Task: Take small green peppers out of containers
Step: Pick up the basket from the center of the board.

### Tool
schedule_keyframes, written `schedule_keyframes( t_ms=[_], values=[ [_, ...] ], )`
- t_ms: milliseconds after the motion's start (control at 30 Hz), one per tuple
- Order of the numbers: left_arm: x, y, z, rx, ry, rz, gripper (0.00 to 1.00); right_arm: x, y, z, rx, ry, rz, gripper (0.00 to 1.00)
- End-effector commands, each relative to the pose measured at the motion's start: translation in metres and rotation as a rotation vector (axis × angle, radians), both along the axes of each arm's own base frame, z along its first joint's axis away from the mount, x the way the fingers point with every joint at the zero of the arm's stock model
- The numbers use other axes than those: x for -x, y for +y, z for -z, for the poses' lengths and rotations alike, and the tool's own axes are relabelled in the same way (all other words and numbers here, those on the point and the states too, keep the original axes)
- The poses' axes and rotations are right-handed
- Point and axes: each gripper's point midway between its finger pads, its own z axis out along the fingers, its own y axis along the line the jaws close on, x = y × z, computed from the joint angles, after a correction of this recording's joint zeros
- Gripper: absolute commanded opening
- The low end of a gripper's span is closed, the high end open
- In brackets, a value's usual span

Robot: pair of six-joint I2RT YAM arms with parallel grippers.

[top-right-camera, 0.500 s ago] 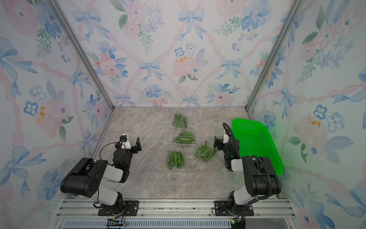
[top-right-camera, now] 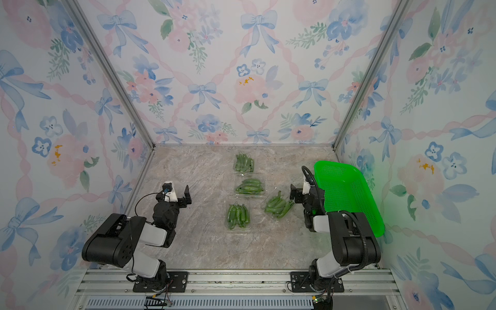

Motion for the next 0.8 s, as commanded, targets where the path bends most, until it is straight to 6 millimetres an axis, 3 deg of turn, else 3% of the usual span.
schedule_keyframes(
  t_ms=[0, 600, 767],
  values=[
    [-0.0041, 0.0001, -0.0007, -0.014, 0.000, 0.007, 0.98, -0.0012, -0.0057, -0.0016, 0.012, -0.012, 0.023, 0.97],
    [-0.0049, 0.0004, 0.0004, 0.000, 0.004, 0.028, 0.98, -0.0012, -0.0058, -0.0016, 0.012, -0.012, 0.023, 0.97],
    [-0.0091, -0.0005, -0.0083, -0.023, 0.007, 0.003, 0.98, -0.0011, -0.0056, -0.0023, 0.012, -0.014, 0.023, 0.97]
  ],
)
